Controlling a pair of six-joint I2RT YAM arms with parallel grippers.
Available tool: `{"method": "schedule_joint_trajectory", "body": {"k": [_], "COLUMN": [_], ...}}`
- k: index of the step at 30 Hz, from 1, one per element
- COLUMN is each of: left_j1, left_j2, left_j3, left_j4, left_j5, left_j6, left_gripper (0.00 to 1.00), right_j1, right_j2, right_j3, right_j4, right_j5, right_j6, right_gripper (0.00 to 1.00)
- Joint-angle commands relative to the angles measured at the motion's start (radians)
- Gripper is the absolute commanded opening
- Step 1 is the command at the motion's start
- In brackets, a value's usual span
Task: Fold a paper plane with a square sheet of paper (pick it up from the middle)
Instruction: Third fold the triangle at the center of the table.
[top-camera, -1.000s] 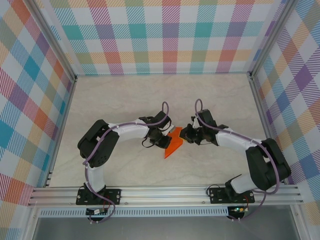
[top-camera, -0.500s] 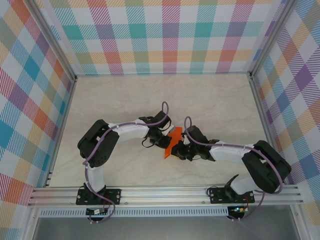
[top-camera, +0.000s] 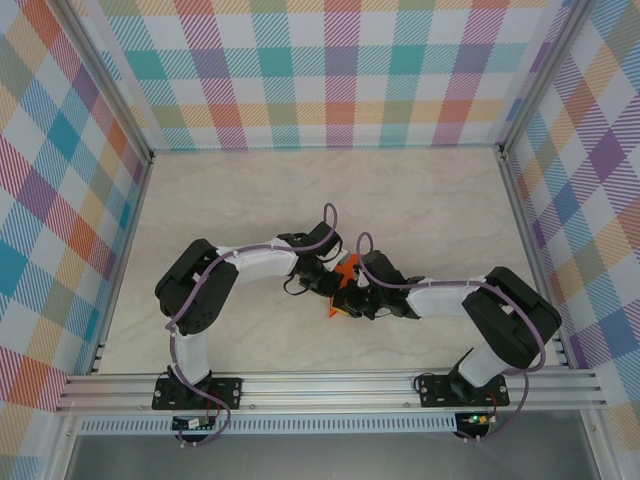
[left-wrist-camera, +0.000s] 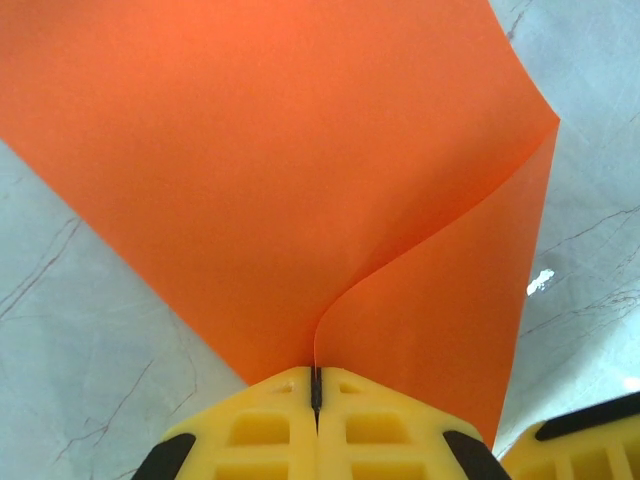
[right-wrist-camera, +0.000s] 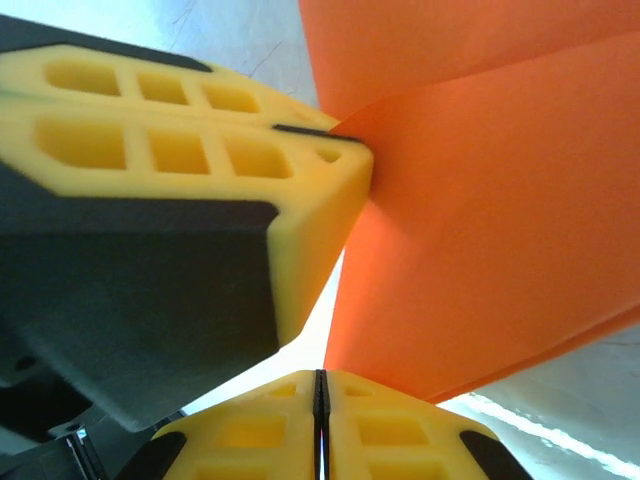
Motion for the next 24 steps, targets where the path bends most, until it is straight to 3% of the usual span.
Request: {"method": "schedule_joint_trajectory", "body": {"k": [1, 7, 13, 24], "left_j1": [0.005, 0.005, 0.006, 0.005], "left_j2": [0.036, 0.040, 0.039, 0.042], "left_j3": [-0.017, -0.018, -0.025, -0.012], "left_j4": [-0.021, -0.025, -0.020, -0.032], "left_j5": [0.002, 0.002, 0.002, 0.004], "left_j6": [-0.005, -0.003, -0.004, -0.001], "left_gripper": [0.00, 0.00, 0.00, 0.00], "right_j1": [0.008, 0.012, 0.014, 0.047], "right_j2": [0.041, 0.088, 0.009, 0.028], "right_j3": [0.013, -0.005, 0.008, -0.003], "right_j4": [0.013, 0.016, -0.064, 0.044], "right_j5": [0.020, 0.022, 0.048, 0.011], "right_j6": [0.003, 0.001, -0.023, 0.020], "right_gripper": [0.10, 0.09, 0.10, 0.11]}}
